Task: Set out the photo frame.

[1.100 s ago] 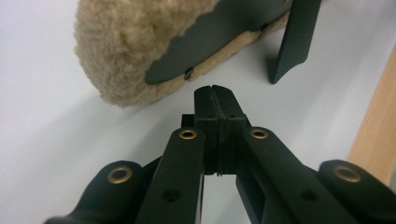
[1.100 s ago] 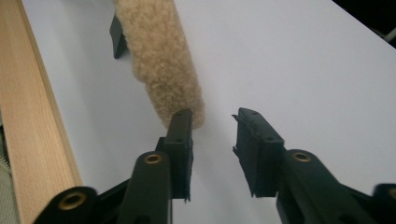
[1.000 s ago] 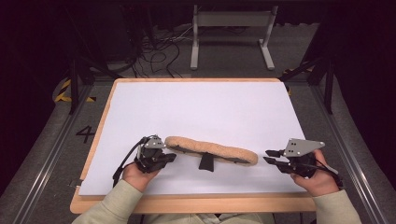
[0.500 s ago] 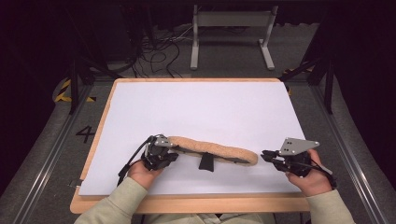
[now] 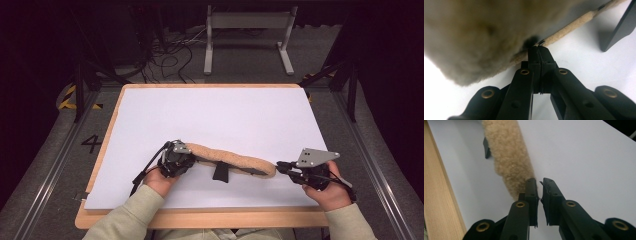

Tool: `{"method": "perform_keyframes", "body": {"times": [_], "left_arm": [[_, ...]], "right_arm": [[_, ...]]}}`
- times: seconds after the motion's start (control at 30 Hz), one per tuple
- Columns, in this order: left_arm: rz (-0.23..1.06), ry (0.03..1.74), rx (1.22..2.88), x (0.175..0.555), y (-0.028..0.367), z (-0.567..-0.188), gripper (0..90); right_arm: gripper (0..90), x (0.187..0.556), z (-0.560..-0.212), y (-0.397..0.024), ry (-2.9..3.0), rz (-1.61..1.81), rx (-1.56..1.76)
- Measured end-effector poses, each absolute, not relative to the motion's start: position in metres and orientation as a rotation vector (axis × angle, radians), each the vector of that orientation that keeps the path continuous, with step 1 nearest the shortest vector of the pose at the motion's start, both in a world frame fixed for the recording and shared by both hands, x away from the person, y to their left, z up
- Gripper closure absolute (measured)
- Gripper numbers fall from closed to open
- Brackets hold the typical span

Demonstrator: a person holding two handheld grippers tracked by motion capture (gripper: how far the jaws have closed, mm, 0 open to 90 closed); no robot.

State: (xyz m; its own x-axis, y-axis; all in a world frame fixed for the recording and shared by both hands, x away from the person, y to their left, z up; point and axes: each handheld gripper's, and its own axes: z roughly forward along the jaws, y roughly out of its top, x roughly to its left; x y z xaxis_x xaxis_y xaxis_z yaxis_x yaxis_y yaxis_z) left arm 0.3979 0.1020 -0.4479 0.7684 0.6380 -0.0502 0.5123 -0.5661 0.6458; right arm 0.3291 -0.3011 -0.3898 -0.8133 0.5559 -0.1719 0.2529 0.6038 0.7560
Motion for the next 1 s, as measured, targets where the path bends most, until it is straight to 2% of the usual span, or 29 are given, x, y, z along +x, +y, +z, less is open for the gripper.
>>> {"method": "perform_keyframes", "body": {"times": [1.0], "left_arm": [[0.322,0.949,2.173,0.457,0.082,-0.436,88.8]], "right_arm": [[86.4,0.319,-0.391,-0.282,2.52,1.099,0.565]]}}
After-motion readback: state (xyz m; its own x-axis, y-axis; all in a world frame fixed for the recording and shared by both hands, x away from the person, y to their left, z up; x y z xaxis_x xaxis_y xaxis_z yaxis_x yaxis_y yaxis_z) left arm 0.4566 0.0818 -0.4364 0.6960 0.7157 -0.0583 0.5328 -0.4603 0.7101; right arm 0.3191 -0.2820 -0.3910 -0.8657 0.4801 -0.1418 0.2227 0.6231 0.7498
